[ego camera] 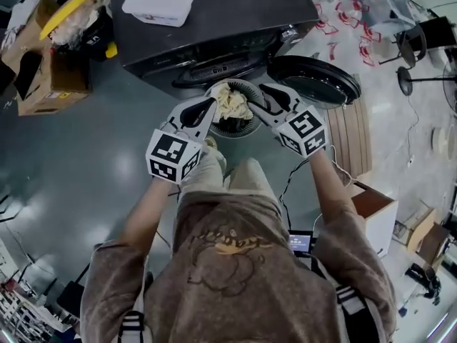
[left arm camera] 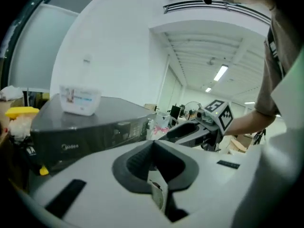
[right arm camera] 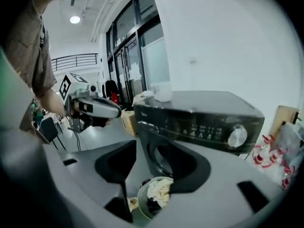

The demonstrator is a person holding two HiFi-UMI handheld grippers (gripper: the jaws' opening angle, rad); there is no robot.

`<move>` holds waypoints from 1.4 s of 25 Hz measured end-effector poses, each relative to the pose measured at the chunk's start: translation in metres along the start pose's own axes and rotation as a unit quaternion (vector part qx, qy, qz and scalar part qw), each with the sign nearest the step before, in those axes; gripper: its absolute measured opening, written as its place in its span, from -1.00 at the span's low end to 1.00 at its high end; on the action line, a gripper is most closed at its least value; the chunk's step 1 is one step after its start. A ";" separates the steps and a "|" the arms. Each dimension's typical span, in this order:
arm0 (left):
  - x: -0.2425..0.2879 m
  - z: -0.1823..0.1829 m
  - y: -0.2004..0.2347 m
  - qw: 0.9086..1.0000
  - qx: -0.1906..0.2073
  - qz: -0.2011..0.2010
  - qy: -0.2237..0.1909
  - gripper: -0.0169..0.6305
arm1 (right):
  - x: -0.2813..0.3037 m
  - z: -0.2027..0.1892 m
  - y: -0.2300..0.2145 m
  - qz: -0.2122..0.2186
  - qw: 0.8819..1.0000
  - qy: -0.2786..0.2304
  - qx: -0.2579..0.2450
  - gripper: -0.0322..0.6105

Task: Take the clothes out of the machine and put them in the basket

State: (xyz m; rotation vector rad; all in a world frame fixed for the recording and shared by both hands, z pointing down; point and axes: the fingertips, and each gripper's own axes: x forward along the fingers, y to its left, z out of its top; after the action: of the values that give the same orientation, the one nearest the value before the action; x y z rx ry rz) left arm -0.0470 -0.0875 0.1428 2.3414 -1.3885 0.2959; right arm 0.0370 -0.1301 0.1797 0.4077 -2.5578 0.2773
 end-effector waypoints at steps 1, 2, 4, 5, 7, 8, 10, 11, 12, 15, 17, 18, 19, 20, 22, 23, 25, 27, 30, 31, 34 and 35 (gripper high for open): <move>-0.008 0.017 -0.004 1.000 0.006 -0.006 -0.001 -0.92 | -0.012 0.019 0.004 -0.003 1.000 -0.010 0.002 -0.24; -0.016 0.033 -0.007 1.000 0.013 -0.012 -0.004 -0.92 | -0.023 0.037 0.007 -0.007 1.000 -0.020 0.004 -0.24; -0.026 0.061 -0.010 0.999 0.025 -0.019 -0.010 -0.92 | -0.041 0.064 0.012 -0.017 0.999 -0.035 0.009 -0.24; -0.030 0.074 -0.010 0.999 0.031 -0.022 -0.013 -0.92 | -0.048 0.075 0.015 -0.022 0.999 -0.042 0.011 -0.24; -0.035 0.096 -0.009 0.998 0.039 -0.031 -0.024 -0.92 | -0.061 0.094 0.019 -0.030 0.998 -0.054 0.015 -0.24; -0.035 0.106 -0.008 0.998 0.043 -0.038 -0.031 -0.92 | -0.066 0.103 0.020 -0.033 0.997 -0.062 0.018 -0.24; -0.035 0.123 -0.007 0.996 0.055 -0.051 -0.044 -0.92 | -0.074 0.119 0.020 -0.038 0.995 -0.083 0.031 -0.24; -0.034 0.130 -0.007 0.995 0.060 -0.057 -0.049 -0.92 | -0.078 0.127 0.020 -0.042 0.994 -0.094 0.037 -0.24; -0.033 0.136 -0.008 0.995 0.064 -0.061 -0.055 -0.92 | -0.082 0.133 0.019 -0.045 0.993 -0.103 0.040 -0.27; -0.032 0.149 -0.011 0.993 0.068 -0.072 -0.069 -0.92 | -0.091 0.148 0.017 -0.055 0.991 -0.117 0.034 -0.40; -0.033 0.156 -0.013 0.992 0.070 -0.075 -0.079 -0.92 | -0.097 0.155 0.017 -0.059 0.990 -0.123 0.026 -0.59; -0.033 0.159 -0.014 0.991 0.070 -0.076 -0.084 -0.92 | -0.100 0.158 0.016 -0.061 0.990 -0.128 0.023 -0.68; -0.032 0.163 -0.015 0.991 0.070 -0.076 -0.090 -0.92 | -0.103 0.161 0.014 -0.063 0.989 -0.134 0.022 -0.72; -0.030 0.166 -0.016 0.990 0.069 -0.076 -0.095 -0.92 | -0.106 0.162 0.012 -0.064 0.988 -0.141 0.024 -0.78; -0.026 0.168 -0.019 0.989 0.066 -0.077 -0.106 -0.92 | -0.112 0.161 0.005 -0.068 0.985 -0.157 0.034 -0.85; -0.024 0.168 -0.020 0.989 0.064 -0.078 -0.111 -0.92 | -0.116 0.159 0.002 -0.072 0.983 -0.164 0.039 -0.91; -0.018 0.168 -0.023 0.988 0.060 -0.078 -0.121 -0.92 | -0.122 0.153 -0.005 -0.078 0.980 -0.177 0.048 -0.91; -0.010 0.166 -0.027 0.987 0.058 -0.078 -0.125 -0.92 | -0.128 0.146 -0.013 -0.087 0.978 -0.185 0.049 -0.91; 0.002 0.159 -0.030 0.988 0.055 -0.076 -0.126 -0.92 | -0.134 0.134 -0.023 -0.107 0.974 -0.193 0.044 -0.91; 0.005 0.156 -0.030 0.988 0.054 -0.075 -0.126 -0.92 | -0.135 0.130 -0.025 -0.114 0.973 -0.196 0.045 -0.91; 0.012 0.150 -0.028 0.988 0.049 -0.067 -0.128 -0.92 | -0.134 0.120 -0.032 -0.128 0.968 -0.209 0.055 -0.91; 0.014 0.148 -0.026 0.989 0.048 -0.064 -0.128 -0.92 | -0.133 0.117 -0.034 -0.130 0.967 -0.212 0.059 -0.91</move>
State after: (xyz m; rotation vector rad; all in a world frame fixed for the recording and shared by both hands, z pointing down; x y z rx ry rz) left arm -0.0201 -0.1528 0.0091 2.6087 -1.3532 0.0258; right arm 0.1014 -0.1629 0.0149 0.9272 -2.8628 0.2675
